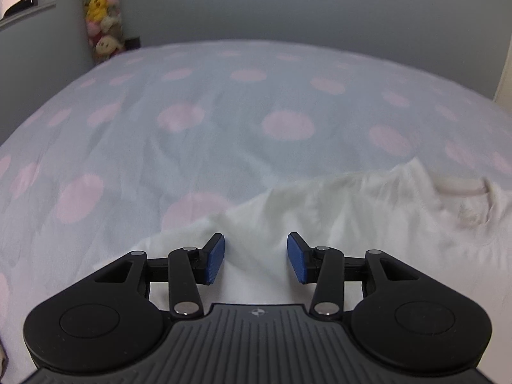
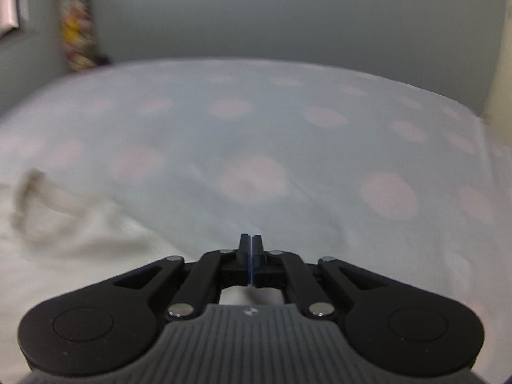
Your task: Fold clothes
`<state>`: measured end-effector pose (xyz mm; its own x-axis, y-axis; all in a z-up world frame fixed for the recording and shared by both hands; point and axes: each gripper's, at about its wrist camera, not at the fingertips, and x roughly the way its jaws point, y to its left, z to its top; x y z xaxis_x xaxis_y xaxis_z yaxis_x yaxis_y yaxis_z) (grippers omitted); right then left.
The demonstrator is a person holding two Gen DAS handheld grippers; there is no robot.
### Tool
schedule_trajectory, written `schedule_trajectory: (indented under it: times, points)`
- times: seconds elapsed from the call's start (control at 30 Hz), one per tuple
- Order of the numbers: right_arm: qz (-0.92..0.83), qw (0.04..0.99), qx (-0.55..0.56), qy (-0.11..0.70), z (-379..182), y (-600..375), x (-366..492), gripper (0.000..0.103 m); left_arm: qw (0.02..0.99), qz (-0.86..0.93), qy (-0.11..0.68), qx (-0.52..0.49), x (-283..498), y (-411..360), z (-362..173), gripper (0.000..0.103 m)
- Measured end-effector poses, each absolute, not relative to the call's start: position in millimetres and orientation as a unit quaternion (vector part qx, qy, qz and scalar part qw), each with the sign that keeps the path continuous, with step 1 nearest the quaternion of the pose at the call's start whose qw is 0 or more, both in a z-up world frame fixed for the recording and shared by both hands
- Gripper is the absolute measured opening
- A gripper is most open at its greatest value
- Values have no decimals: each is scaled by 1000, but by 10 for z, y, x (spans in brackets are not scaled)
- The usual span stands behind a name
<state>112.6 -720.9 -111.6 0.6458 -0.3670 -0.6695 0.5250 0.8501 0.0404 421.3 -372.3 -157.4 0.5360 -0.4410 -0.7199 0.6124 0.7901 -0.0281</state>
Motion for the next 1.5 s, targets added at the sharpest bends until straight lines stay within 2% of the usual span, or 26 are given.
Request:
schedule_trajectory:
  times: [0.03,0.1,0.27,0.37,0.47,0.53,0.6,0.7,0.8,0.97,1.07,1.1,1.17,1.37,1.4,1.47,1.5]
  points:
    - [-225,908,122,333,-1060,-7188,1133,26,868,-305,376,111,4231,-3749,-1566,41]
    - [-202,916,92,334,-1020,-7043,1234,38,867,-306,378,106,4260,-3810,-1554,41]
    - [-149,925,77,340,-1133,-6773,1575,38,858,-319,388,105,4239,-3973,-1563,41]
    - [-152,914,28,376,-1305,-6618,1847,36,852,-331,390,108,4178,-4036,-1577,41]
    - [-186,906,1,381,-1442,-6645,2008,38,847,-339,394,111,4123,-4048,-1593,41]
    - [-206,902,5,379,-1455,-6710,2057,43,844,-342,397,111,4091,-4030,-1588,41]
    - [-239,894,-1,379,-1446,-6749,2102,43,842,-344,401,108,4053,-3999,-1574,41]
    - [-261,889,37,375,-1310,-6929,2045,32,838,-351,405,102,3972,-3921,-1533,41]
    - [-259,891,59,367,-1105,-7086,1786,32,833,-362,404,112,3854,-3836,-1493,41]
    - [-267,876,124,381,-849,-7391,1019,39,830,-361,411,111,3709,-3657,-1465,41]
    - [-292,861,167,380,-785,-7503,484,51,830,-354,417,111,3633,-3568,-1436,41]
    - [-304,855,183,379,-797,-7515,330,58,831,-351,417,112,3604,-3541,-1420,41]
    - [-327,840,215,376,-823,-7539,23,61,831,-350,418,111,3538,-3488,-1378,41]
    - [-346,807,298,375,-1170,-7460,-387,59,827,-362,411,130,3292,-3346,-1206,41]
    - [-348,802,309,375,-1227,-7438,-404,54,826,-363,409,134,3259,-3318,-1177,42]
    - [-351,804,315,363,-1257,-7378,-403,35,825,-366,406,143,3200,-3261,-1121,44]
    - [-351,807,314,356,-1249,-7348,-400,15,825,-367,404,146,3181,-3232,-1095,44]
